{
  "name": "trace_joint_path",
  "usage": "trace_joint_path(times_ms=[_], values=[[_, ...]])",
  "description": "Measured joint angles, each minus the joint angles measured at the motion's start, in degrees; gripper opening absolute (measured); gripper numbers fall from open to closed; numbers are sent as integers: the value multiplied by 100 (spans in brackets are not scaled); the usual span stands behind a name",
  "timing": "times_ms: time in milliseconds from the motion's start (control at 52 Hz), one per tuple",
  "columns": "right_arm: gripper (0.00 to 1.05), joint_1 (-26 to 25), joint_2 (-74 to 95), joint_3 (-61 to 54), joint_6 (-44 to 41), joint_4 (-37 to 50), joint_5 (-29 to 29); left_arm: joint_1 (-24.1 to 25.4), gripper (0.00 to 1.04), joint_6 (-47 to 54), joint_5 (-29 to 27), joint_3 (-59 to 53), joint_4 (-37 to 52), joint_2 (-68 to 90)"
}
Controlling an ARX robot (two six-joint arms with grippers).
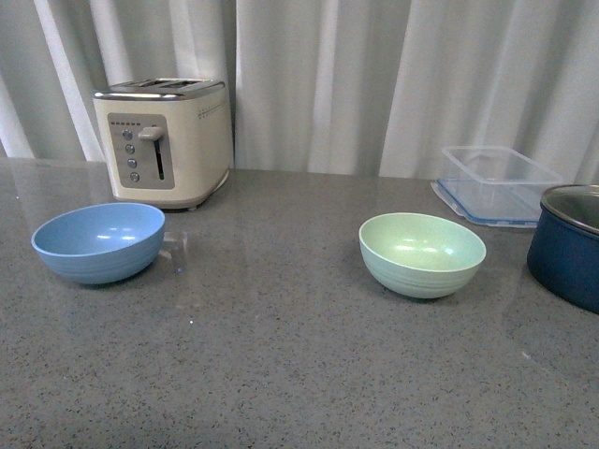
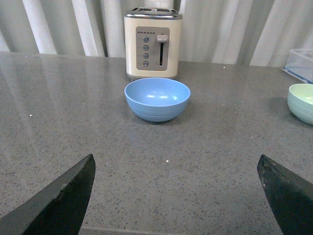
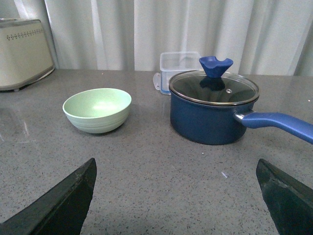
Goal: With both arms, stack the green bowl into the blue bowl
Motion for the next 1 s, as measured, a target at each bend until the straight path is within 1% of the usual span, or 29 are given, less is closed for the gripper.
trace_joint_path(times_ms=[1000], values=[[95, 0, 0, 0, 0, 0, 0, 0, 98, 0, 0, 0, 0, 0]])
